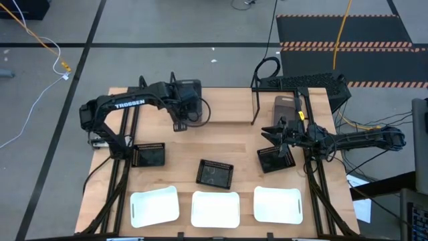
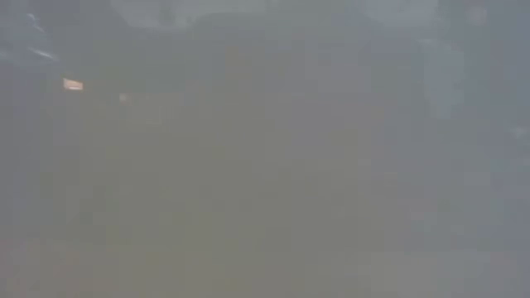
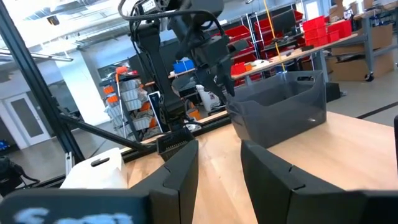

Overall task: Stack baskets on shelf by color
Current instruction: Stack the left gray bin on top of the gray bin

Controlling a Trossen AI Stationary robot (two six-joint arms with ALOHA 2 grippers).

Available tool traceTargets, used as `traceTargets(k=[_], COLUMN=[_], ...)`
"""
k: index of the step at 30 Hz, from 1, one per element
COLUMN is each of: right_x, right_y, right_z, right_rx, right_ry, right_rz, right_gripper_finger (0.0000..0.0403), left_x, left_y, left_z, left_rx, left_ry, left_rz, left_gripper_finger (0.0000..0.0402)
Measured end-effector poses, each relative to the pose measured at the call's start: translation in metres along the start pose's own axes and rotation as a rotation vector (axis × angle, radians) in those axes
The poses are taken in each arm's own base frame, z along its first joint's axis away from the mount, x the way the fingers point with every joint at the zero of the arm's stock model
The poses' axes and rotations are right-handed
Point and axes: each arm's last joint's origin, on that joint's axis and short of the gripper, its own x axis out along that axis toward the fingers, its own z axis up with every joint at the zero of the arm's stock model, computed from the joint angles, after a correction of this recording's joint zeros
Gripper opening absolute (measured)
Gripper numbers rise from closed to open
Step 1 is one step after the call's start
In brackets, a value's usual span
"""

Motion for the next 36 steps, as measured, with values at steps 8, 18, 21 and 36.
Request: traceTargets(k=[8, 18, 21, 36], right_x=[0.000, 0.000, 0.000, 0.006], right_y=[0.000, 0.000, 0.000, 0.003], right_z=[-0.002, 0.000, 0.000, 0.011], right_rx=[0.008, 0.012, 0.009, -0.166], right_ry=[0.017, -0.003, -0.003, 0.043], right_rz=[-0.004, 0.003, 0.003, -0.069], right_gripper_finger=[0.0114, 0.0114, 0.0114, 0.0114], left_x=[0.020, 0.032, 0.033, -0.028], left_y=[-0.031, -0.034, -0.030, -0.005], left_z=[0.006, -0.002, -0.003, 0.027], left_rx=[0.038, 0.087, 0.109, 0.074], left_ry=[-0.047, 0.029, 0.045, -0.136], left_rz=[0.060, 0.186, 0.228, 0.415], left_gripper_finger=[0.0157, 0.0159, 0.0159, 0.0159])
